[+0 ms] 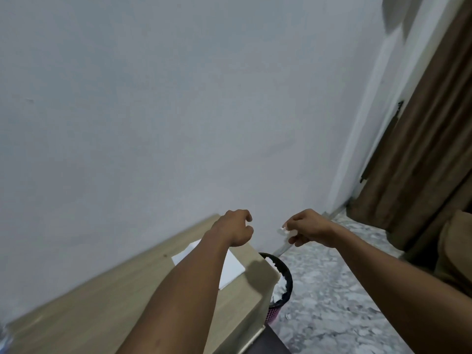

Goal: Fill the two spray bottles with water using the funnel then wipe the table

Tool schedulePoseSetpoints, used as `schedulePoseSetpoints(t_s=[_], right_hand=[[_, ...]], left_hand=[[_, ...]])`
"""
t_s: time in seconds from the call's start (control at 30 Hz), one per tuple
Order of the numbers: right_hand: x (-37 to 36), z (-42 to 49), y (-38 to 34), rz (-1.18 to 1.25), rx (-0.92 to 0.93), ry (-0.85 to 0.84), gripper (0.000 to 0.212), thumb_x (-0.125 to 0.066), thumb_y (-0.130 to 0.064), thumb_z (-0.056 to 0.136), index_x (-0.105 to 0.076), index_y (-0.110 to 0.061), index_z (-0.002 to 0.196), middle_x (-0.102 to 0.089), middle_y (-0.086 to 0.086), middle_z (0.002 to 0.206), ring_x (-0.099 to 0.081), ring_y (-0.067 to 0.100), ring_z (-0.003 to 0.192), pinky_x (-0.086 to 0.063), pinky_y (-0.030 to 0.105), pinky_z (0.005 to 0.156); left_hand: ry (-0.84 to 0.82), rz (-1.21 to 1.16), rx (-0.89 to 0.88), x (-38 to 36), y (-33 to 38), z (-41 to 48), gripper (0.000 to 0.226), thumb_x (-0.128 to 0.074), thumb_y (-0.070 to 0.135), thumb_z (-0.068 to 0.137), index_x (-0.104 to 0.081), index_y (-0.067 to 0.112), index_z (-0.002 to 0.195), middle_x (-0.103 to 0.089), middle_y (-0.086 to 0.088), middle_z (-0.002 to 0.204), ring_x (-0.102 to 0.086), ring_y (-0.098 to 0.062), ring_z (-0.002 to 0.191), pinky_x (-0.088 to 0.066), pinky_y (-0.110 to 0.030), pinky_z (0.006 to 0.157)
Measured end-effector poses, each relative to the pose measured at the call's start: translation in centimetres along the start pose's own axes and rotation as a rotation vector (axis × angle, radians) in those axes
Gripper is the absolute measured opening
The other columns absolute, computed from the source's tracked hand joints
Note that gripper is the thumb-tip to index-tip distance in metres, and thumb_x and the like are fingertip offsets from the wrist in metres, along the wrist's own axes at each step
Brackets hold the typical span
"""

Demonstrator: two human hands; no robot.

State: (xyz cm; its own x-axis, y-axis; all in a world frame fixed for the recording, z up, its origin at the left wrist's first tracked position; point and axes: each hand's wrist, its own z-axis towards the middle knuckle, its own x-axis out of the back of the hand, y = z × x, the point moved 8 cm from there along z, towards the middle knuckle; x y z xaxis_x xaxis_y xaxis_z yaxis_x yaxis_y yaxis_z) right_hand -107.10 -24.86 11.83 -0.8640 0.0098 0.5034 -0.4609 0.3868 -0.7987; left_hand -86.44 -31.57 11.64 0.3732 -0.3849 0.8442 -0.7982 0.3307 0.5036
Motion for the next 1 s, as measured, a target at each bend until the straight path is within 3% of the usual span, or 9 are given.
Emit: schedulePoseSetpoints(t_s=[0.17,0.3,0.43,0.53,0.6,0.7,0.8,0.9,1.0], right_hand=[[1.7,5.9,1.9,-0.026,-0.013,-0.076,0.011,-0.068,0.005,0.085,-0.069,0.010,0.096,-0.073,0.024,0.092,-0.074,0.028,0.082,-0.062,0.041,0.081],[2.2,10.4,3.9,-0.071,-0.035,-0.080,0.019,-0.067,0.002,0.085,-0.063,-0.002,0.103,-0.074,0.024,0.092,-0.076,0.029,0.078,-0.061,0.036,0.066],[2.9,16.1,6.9,-0.250,-0.015,-0.140,0.009,-0.068,-0.001,0.082,-0.072,-0.007,0.087,-0.072,0.009,0.078,-0.066,0.015,0.064,-0.047,0.021,0.050],[3.7,20.5,11.0,-0.367,-0.048,-0.256,0.009,-0.070,-0.002,0.080,-0.074,-0.010,0.080,-0.074,0.011,0.079,-0.065,0.015,0.063,-0.054,0.024,0.055],[3.9,22.9,13.8,-0.471,-0.080,-0.332,0.010,-0.069,-0.004,0.081,-0.076,-0.009,0.088,-0.073,0.006,0.075,-0.065,0.014,0.060,-0.058,0.028,0.059],[4.1,26.1,16.5,-0.572,-0.100,-0.420,0.019,-0.065,-0.010,0.085,-0.074,-0.006,0.102,-0.070,0.003,0.075,-0.063,0.012,0.058,-0.050,0.021,0.052],[4.4,29.1,16.9,-0.503,-0.065,-0.392,0.016,-0.067,-0.006,0.084,-0.073,-0.005,0.099,-0.071,0.010,0.079,-0.065,0.020,0.062,-0.050,0.023,0.051],[4.7,32.0,16.2,-0.394,-0.019,-0.325,0.024,-0.073,-0.015,0.082,-0.069,-0.008,0.105,-0.072,0.012,0.088,-0.065,0.020,0.071,-0.049,0.023,0.060],[3.9,33.4,15.9,-0.414,-0.021,-0.430,0.047,-0.076,-0.039,0.082,-0.059,-0.019,0.121,-0.068,0.007,0.106,-0.064,0.021,0.093,-0.048,0.028,0.080]], left_hand=[[-0.025,-0.016,0.022,-1.9,0.7,5.0,0.046,-0.044,0.035,0.084,-0.053,0.032,0.129,-0.059,-0.002,0.123,-0.051,-0.023,0.119,-0.048,-0.045,0.099],[-0.023,-0.048,0.087,-3.3,0.2,8.6,0.045,-0.045,0.037,0.083,-0.054,0.032,0.127,-0.061,-0.004,0.119,-0.054,-0.024,0.114,-0.049,-0.044,0.098],[0.037,-0.108,0.188,-5.4,-0.2,13.0,0.041,-0.046,0.034,0.087,-0.055,0.031,0.127,-0.060,-0.004,0.120,-0.054,-0.024,0.113,-0.048,-0.042,0.098],[0.003,-0.129,0.305,-8.9,0.2,16.2,0.040,-0.047,0.033,0.086,-0.057,0.031,0.125,-0.061,-0.004,0.119,-0.056,-0.024,0.111,-0.049,-0.042,0.098],[-0.017,-0.140,0.363,-10.7,0.5,18.0,0.040,-0.046,0.033,0.085,-0.058,0.032,0.123,-0.063,-0.002,0.117,-0.058,-0.023,0.109,-0.050,-0.042,0.097],[-0.032,-0.168,0.423,-12.6,1.5,20.2,0.042,-0.045,0.033,0.082,-0.059,0.031,0.122,-0.064,0.000,0.112,-0.058,-0.022,0.106,-0.050,-0.041,0.096],[-0.048,-0.178,0.455,-14.6,2.1,21.6,0.045,-0.041,0.037,0.075,-0.060,0.031,0.116,-0.064,0.000,0.110,-0.059,-0.023,0.103,-0.051,-0.041,0.093],[-0.046,-0.196,0.502,-15.7,2.1,22.6,0.038,-0.044,0.032,0.077,-0.060,0.035,0.111,-0.068,0.004,0.105,-0.061,-0.019,0.096,-0.052,-0.037,0.091],[-0.037,-0.214,0.533,-16.3,1.9,23.6,0.036,-0.048,0.033,0.079,-0.061,0.037,0.112,-0.069,0.004,0.104,-0.064,-0.016,0.092,-0.053,-0.033,0.085]])
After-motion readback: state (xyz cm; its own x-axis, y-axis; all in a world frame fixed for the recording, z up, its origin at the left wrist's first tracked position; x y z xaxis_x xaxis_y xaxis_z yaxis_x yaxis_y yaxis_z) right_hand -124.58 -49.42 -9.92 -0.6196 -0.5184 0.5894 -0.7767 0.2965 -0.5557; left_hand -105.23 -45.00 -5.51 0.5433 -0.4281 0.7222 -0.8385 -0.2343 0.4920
